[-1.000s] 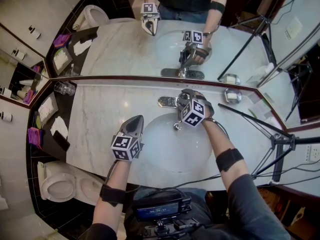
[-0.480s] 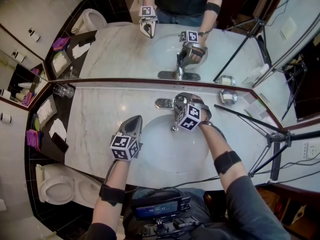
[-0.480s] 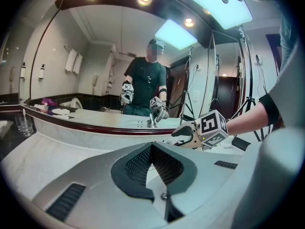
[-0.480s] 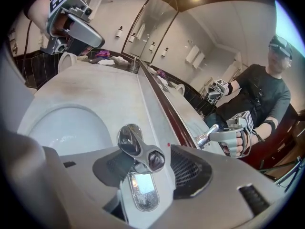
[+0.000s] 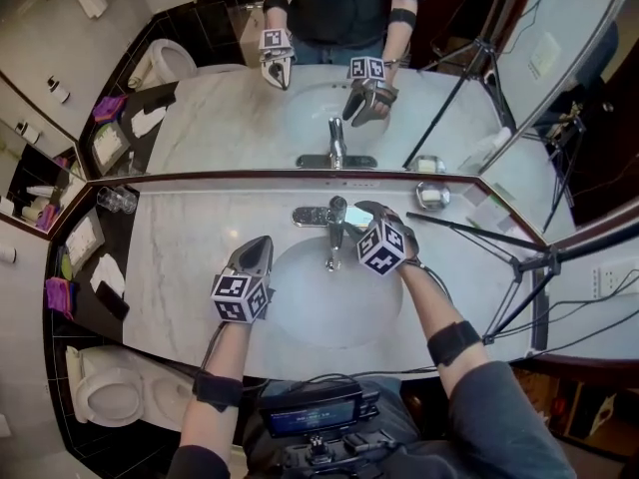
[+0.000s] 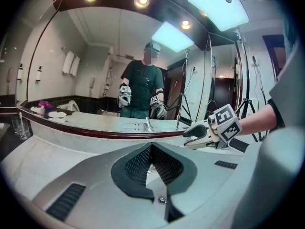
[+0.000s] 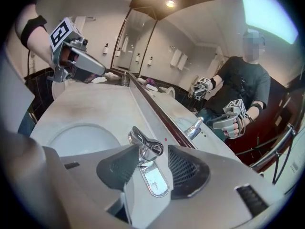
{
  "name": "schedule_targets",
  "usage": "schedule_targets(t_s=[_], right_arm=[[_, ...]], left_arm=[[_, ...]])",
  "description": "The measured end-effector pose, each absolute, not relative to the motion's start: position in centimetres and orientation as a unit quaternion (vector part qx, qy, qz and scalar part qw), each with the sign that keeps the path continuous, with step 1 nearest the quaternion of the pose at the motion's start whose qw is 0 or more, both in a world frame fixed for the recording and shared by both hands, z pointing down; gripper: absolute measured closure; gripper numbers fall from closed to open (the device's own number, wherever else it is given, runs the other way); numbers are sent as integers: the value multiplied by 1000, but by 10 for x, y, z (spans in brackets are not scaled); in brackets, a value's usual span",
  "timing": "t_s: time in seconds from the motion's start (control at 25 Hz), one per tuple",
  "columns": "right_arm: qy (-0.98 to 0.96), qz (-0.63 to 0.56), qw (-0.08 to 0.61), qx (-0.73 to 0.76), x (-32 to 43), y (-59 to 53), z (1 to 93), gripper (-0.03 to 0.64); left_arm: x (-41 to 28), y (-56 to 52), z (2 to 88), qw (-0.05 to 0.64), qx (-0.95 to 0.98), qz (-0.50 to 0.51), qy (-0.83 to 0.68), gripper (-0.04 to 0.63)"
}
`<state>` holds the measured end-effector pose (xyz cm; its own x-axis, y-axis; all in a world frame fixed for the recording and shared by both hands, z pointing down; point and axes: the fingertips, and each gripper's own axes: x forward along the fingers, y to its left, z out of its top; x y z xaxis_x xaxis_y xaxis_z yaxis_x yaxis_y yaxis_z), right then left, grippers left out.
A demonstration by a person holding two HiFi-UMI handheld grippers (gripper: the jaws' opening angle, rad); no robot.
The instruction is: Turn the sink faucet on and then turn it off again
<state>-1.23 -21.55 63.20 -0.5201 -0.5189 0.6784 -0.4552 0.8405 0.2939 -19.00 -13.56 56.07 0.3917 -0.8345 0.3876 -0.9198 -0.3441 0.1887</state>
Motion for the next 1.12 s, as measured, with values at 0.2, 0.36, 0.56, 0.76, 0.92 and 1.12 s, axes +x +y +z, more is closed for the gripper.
schedule_targets(t_s=[0.2, 0.36, 0.56, 0.76, 0.92, 1.12], right_arm=[[-874, 23, 330, 355, 21, -203, 596, 515], [-864, 76, 284, 409, 52, -189, 586, 580], [-854, 148, 223, 446, 80, -169, 584, 598], [-845, 216, 147, 466, 98, -151, 578, 598], [-840, 239, 121, 471, 105, -140, 577, 598], [-839, 249, 114, 471, 108, -131, 580, 598]], left_arm=[[-179, -133, 554, 183, 819, 111, -532, 595], [-173, -130, 550, 179, 823, 111, -527, 595], [-169, -126, 547, 176, 826, 110, -524, 595], [-169, -122, 544, 176, 827, 105, -524, 595], [-171, -120, 541, 179, 827, 101, -524, 595], [-167, -115, 538, 171, 836, 104, -511, 595]])
